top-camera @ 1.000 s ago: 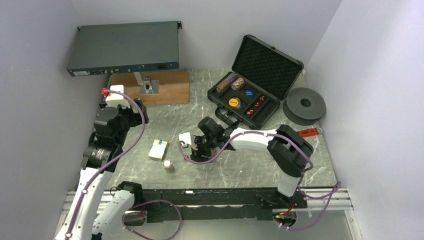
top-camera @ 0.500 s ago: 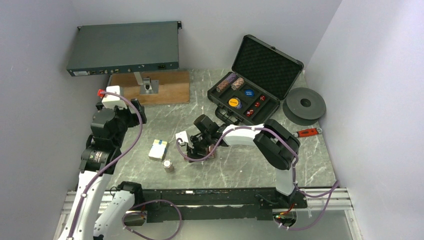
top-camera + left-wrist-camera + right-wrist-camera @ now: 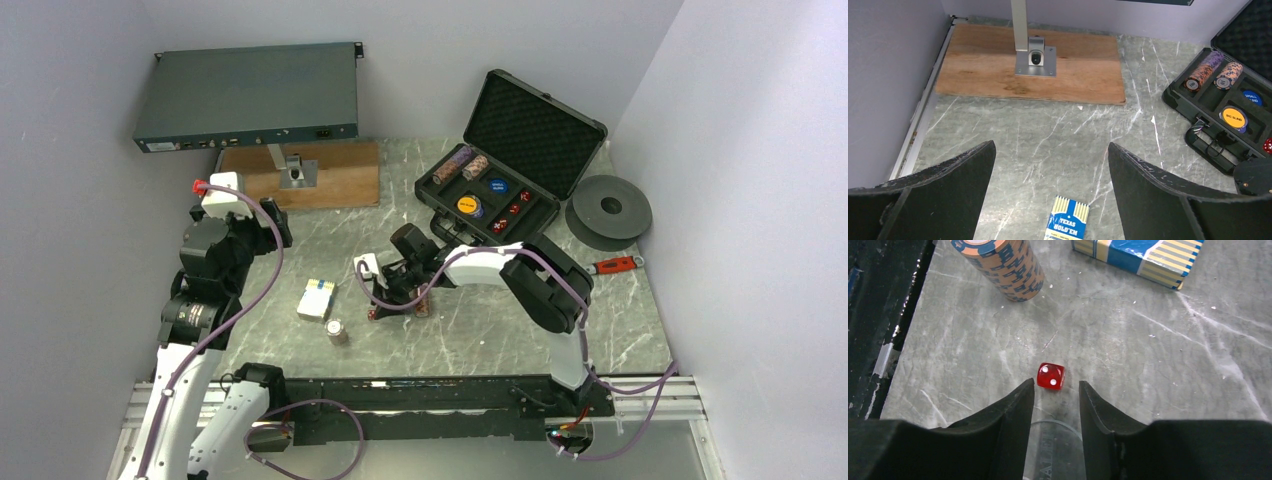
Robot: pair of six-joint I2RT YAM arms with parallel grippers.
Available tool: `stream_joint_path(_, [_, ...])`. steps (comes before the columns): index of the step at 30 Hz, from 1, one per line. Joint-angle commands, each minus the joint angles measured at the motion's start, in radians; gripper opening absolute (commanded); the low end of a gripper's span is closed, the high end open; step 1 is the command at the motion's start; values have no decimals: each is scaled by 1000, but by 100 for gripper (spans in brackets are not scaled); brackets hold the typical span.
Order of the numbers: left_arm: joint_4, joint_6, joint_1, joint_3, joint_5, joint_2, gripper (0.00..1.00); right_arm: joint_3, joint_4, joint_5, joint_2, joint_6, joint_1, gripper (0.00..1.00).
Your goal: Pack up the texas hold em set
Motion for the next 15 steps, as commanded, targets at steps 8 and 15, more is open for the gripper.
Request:
stream_joint_path(8, [33,-9,9,-1,3,-2,89,45,38,-133,55,52,-31,43])
stream_joint_path(15, [30,2,9,-8,35,10,89,-24,52,-89,-123,44,-40,48])
